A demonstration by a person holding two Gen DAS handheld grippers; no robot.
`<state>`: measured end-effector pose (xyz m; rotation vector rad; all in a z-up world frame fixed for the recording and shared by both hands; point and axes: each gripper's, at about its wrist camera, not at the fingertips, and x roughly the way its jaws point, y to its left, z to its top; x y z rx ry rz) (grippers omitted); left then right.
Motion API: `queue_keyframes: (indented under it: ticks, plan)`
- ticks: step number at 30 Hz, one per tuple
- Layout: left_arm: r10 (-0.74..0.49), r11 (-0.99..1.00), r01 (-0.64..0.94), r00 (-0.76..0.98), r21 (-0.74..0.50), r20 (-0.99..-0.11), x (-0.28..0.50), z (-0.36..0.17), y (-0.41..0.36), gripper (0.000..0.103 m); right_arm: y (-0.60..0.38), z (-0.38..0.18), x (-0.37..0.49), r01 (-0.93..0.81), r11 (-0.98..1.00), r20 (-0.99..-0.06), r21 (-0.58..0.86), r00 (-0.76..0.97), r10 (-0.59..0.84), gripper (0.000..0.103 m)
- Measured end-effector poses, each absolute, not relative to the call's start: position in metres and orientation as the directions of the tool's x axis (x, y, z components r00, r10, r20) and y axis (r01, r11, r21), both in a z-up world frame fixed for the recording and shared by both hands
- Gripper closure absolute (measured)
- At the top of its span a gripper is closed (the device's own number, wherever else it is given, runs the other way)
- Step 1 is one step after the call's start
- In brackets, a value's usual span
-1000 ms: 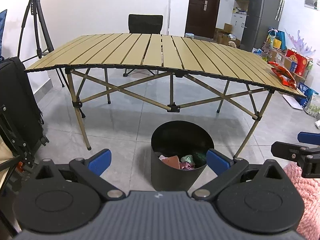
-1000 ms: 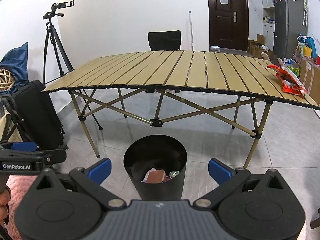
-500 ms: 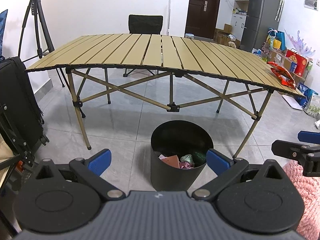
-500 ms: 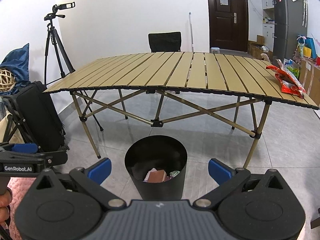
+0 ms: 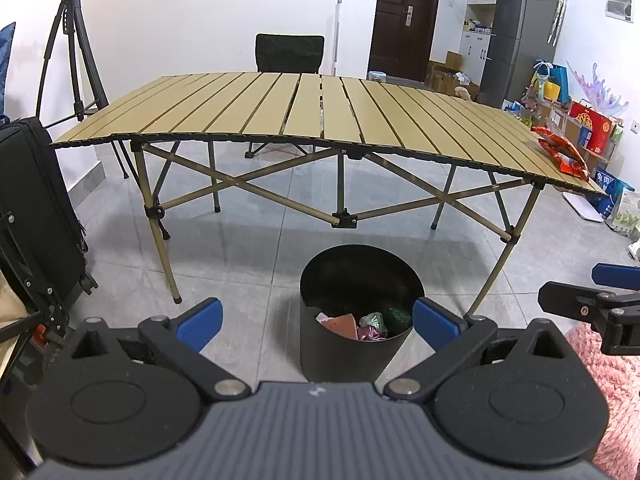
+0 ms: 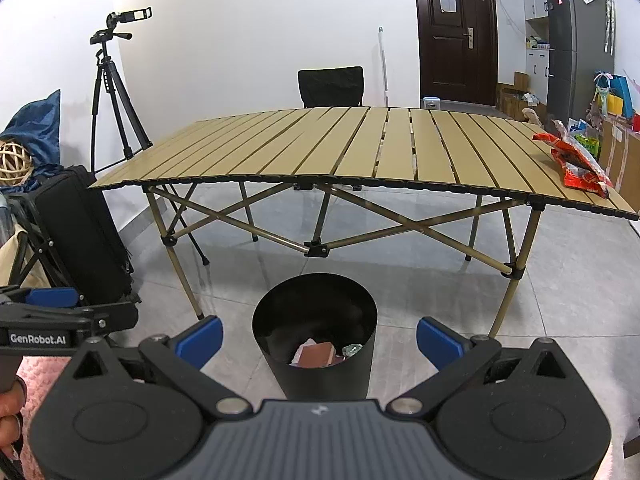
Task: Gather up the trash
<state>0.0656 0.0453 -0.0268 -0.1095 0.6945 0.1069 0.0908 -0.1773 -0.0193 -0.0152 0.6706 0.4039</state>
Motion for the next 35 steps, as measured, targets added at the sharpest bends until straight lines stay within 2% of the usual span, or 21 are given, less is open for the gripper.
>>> queue_keyframes:
  ticks: [25, 35]
  plan:
    - [0.059, 0.99, -0.129, 0.768, -0.064, -0.638, 0.0641, -0.026, 0.0444, 0.0, -0.1776, -0.0201, 0.0894, -0.365, 0.923, -0.606, 0.119, 0.71, 0.359, 0.0]
    - [0.093, 0.988, -0.153, 0.763, -0.038, -0.64, 0.0707, -0.0272, 0.0432, 0.0, -0.1799, -0.0255, 0.0973, -0.357, 0.926, -0.616, 0.125, 0.703, 0.354, 0.0]
